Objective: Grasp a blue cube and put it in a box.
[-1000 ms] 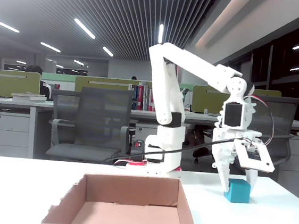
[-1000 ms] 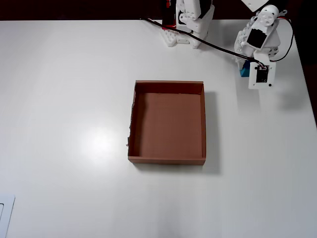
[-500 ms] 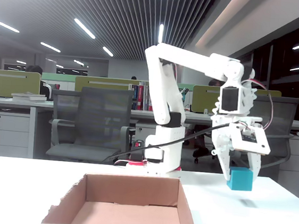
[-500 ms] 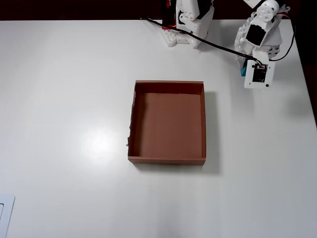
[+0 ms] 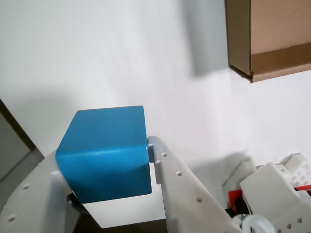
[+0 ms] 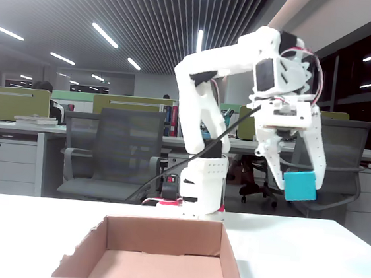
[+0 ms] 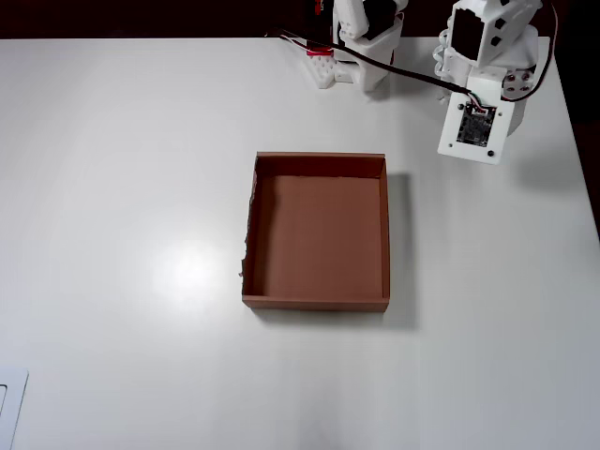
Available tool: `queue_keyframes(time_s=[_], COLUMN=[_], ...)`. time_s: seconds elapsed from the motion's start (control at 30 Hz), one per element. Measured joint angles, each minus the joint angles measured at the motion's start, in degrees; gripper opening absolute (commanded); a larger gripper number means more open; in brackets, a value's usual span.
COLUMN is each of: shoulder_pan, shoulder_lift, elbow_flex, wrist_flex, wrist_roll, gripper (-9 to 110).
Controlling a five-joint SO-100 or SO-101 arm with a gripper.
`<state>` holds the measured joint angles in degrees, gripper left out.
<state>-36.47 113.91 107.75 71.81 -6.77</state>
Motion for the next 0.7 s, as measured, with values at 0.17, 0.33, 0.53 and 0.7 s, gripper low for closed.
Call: queue_keyframes(time_s=[0.17,0.33,0.53,0.7], shoulder_pan=[7.1,14.7,23.8,29.5], shoulder_lift=[0.0,-1.0,-5.0,-7.6], elbow_flex=[-3.4,-6.9,-11.1,-11.9], wrist_flex=[1.8,2.7,3.0,3.2], wrist_roll=[0.0,-0.2,-0.2,-0.3], gripper=[15,15,15,15])
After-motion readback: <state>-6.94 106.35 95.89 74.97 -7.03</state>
